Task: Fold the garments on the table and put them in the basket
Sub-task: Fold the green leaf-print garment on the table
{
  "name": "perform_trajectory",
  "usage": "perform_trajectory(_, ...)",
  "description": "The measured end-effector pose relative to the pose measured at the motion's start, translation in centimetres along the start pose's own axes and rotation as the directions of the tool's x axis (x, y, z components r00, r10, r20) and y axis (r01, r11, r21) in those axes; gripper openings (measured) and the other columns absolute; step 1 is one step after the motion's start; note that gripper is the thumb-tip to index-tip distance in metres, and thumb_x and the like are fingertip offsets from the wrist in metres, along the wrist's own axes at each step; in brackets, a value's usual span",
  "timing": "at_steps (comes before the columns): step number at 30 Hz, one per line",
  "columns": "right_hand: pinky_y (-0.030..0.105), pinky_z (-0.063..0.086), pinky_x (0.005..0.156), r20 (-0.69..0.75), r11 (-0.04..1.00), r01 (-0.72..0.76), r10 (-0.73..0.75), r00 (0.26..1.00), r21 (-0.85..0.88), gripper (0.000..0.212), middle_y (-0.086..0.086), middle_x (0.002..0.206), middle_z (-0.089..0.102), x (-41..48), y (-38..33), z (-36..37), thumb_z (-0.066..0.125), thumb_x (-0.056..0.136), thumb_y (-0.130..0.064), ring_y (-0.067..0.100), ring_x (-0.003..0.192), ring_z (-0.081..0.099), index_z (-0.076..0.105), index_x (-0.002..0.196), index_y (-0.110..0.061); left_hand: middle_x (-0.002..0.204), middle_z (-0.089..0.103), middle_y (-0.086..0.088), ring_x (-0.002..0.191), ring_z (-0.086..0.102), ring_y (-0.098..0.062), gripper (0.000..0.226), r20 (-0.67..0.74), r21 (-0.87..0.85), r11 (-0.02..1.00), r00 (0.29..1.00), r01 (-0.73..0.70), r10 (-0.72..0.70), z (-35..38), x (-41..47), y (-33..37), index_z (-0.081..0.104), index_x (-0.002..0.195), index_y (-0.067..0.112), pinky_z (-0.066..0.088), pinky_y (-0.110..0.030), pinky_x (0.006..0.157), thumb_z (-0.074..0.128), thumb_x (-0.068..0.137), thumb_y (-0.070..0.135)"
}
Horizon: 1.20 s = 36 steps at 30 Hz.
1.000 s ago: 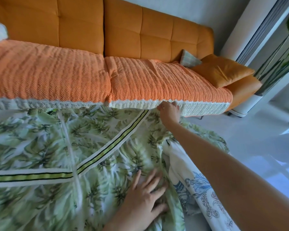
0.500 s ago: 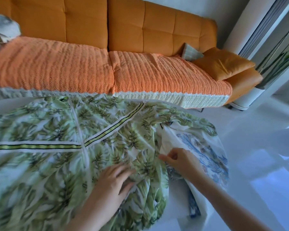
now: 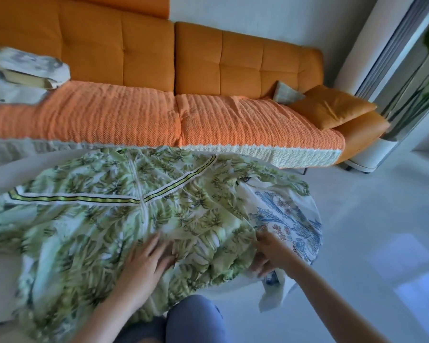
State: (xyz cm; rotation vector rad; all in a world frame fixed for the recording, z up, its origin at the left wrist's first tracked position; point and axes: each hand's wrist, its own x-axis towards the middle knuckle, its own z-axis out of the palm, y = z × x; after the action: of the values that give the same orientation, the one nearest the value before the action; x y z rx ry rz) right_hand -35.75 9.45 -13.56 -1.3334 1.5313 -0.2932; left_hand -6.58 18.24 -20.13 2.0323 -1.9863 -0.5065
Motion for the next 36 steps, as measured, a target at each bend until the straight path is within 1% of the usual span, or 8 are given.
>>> perform_trajectory(4, 0.032, 0.051, 0.069, -0.296, 0.898, 0.116, -0.259, 0.919, -0.424, 0.055, -0.004, 0.093, 0.059, -0.4, 1.1, 1.7, 0.053, 0.075, -0.07, 0.015, 0.079, 0.058, 0.052, 0.096, -0.019, 0.148, 0.031, 0.012, 0.139, 0.027, -0.013, 0.066, -0.167, -0.108, 0.993, 0.985, -0.049, 0.031, -1.7, -1.2, 2.4, 0.045, 0.136, 0.027, 0.017, -0.035, 0.117, 0.016, 0.09, 0.064)
perform_trajectory(8, 0.023, 0.028, 0.08, -0.122, 0.638, 0.379, -0.599, 0.792, -0.67, 0.074, -0.016, 0.106, 0.042, -1.1, 1.9, 3.9, 0.04, 0.055, -0.085, 0.009, 0.097, 0.035, 0.058, 0.099, -0.028, 0.097, 0.053, 0.009, 0.092, 0.054, -0.011, 0.017, -0.367, -0.049, 0.977, 0.913, -0.209, 0.177, -2.1, -3.1, 3.3, 0.057, 0.096, 0.022, 0.045, -0.023, 0.08, 0.062, 0.083, 0.031)
perform_trajectory(15, 0.028, 0.039, 0.091, -0.091, 0.591, 0.436, -0.657, 0.748, -0.679, 0.056, -0.013, 0.097, 0.053, -1.3, 4.0, 6.2, 0.041, 0.069, -0.071, 0.011, 0.094, 0.038, 0.057, 0.096, -0.026, 0.08, 0.051, 0.018, 0.071, 0.057, -0.007, 0.051, -0.137, 0.156, 0.965, 0.963, -0.209, 0.231, 1.1, -5.3, 2.9, 0.055, 0.081, 0.035, 0.044, -0.02, 0.061, 0.09, 0.044, 0.042)
perform_trajectory(21, 0.028, 0.042, 0.086, -0.149, 0.584, 0.406, -0.679, 0.719, -0.703, 0.041, -0.01, 0.1, 0.057, -1.7, 3.2, 7.7, 0.052, 0.073, -0.053, 0.015, 0.097, 0.049, 0.055, 0.102, -0.025, 0.077, 0.055, 0.014, 0.069, 0.059, -0.01, 0.053, -0.165, 0.233, 0.956, 0.961, -0.179, 0.22, 1.5, -4.3, 3.5, 0.058, 0.077, 0.031, 0.048, -0.024, 0.058, 0.091, 0.037, 0.03)
perform_trajectory(24, 0.028, 0.045, 0.084, -0.144, 0.55, 0.386, -0.691, 0.708, -0.741, 0.038, -0.008, 0.098, 0.063, -1.6, 2.6, 7.9, 0.062, 0.066, -0.033, 0.016, 0.095, 0.057, 0.058, 0.102, -0.023, 0.073, 0.051, 0.023, 0.072, 0.056, -0.004, 0.036, -0.195, 0.05, 0.978, 0.958, -0.202, 0.208, 1.3, -4.4, 3.8, 0.059, 0.074, 0.033, 0.047, -0.024, 0.063, 0.088, 0.053, 0.024)
perform_trajectory(30, 0.023, 0.037, 0.038, -0.245, 0.485, 0.297, -0.773, 0.585, -0.822, 0.049, -0.01, 0.072, 0.063, -3.6, 3.5, 6.2, 0.065, 0.041, -0.004, 0.014, 0.056, 0.061, 0.058, 0.085, -0.023, 0.078, 0.05, 0.032, 0.09, 0.044, 0.01, 0.017, -0.24, -0.162, 0.938, 0.934, -0.305, 0.263, -0.4, -5.0, 3.8, 0.06, 0.081, 0.041, 0.034, -0.016, 0.083, 0.054, 0.078, 0.057)
perform_trajectory(33, 0.026, 0.039, 0.045, -0.09, 0.416, 0.308, -0.705, 0.703, -0.856, 0.042, -0.01, 0.078, 0.066, -5.0, 4.6, 5.8, 0.052, 0.057, -0.005, 0.018, 0.064, 0.065, 0.054, 0.094, -0.027, 0.1, 0.049, 0.031, 0.1, 0.042, 0.009, 0.054, -0.219, -0.164, 0.945, 0.944, -0.283, 0.245, -0.8, -5.2, 2.9, 0.062, 0.096, 0.043, 0.03, -0.014, 0.092, 0.027, 0.077, 0.08)
perform_trajectory(36, 0.03, 0.042, 0.064, -0.031, 0.458, 0.255, -0.53, 0.848, -0.851, 0.027, -0.006, 0.088, 0.065, -5.3, 4.7, 4.7, 0.038, 0.083, -0.016, 0.021, 0.086, 0.065, 0.061, 0.096, -0.023, 0.12, 0.051, 0.014, 0.088, 0.049, -0.001, 0.031, -0.356, -0.061, 0.979, 0.92, -0.195, 0.161, -1.2, -5.3, 1.0, 0.065, 0.109, 0.029, 0.042, -0.024, 0.089, 0.054, 0.086, 0.047)
